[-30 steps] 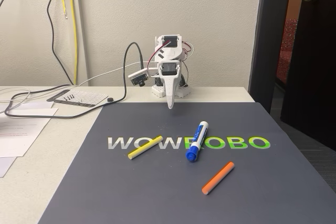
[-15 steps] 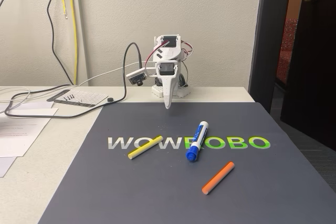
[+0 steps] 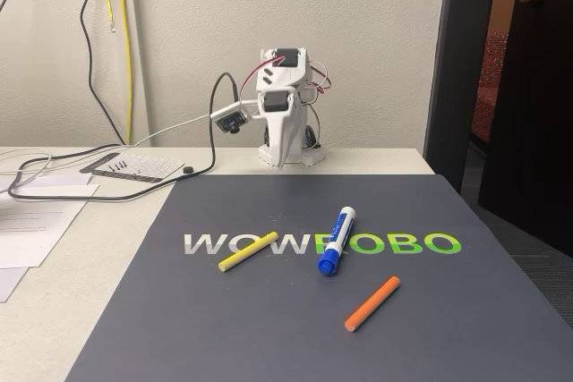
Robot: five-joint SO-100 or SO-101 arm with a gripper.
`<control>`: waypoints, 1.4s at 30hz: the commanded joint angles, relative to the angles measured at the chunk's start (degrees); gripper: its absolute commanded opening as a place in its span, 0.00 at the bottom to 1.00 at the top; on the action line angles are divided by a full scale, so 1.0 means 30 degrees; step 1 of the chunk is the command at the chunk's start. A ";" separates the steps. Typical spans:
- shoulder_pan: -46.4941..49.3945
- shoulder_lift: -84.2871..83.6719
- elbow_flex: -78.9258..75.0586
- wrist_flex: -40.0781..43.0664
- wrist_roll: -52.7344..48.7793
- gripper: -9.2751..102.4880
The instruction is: Pick up the blue marker.
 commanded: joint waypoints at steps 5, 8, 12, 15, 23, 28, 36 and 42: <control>0.0498 -0.4893 -0.5859 0.0850 -0.0029 0.09; 0.0498 -0.7412 -0.8379 0.1201 -0.0586 0.08; 0.0264 -0.9785 -1.0664 0.0791 -0.1494 0.08; 0.0029 -1.2451 -1.3096 0.1143 -0.2373 0.08; -0.0967 -1.8486 -1.9453 0.2607 -0.5889 0.09; -0.1729 -2.0566 -2.1855 0.3252 -0.7852 0.09; -0.3135 -2.2676 -2.4404 0.3838 -1.2305 0.14; -0.3516 -2.3320 -2.4404 0.3633 -1.4092 0.17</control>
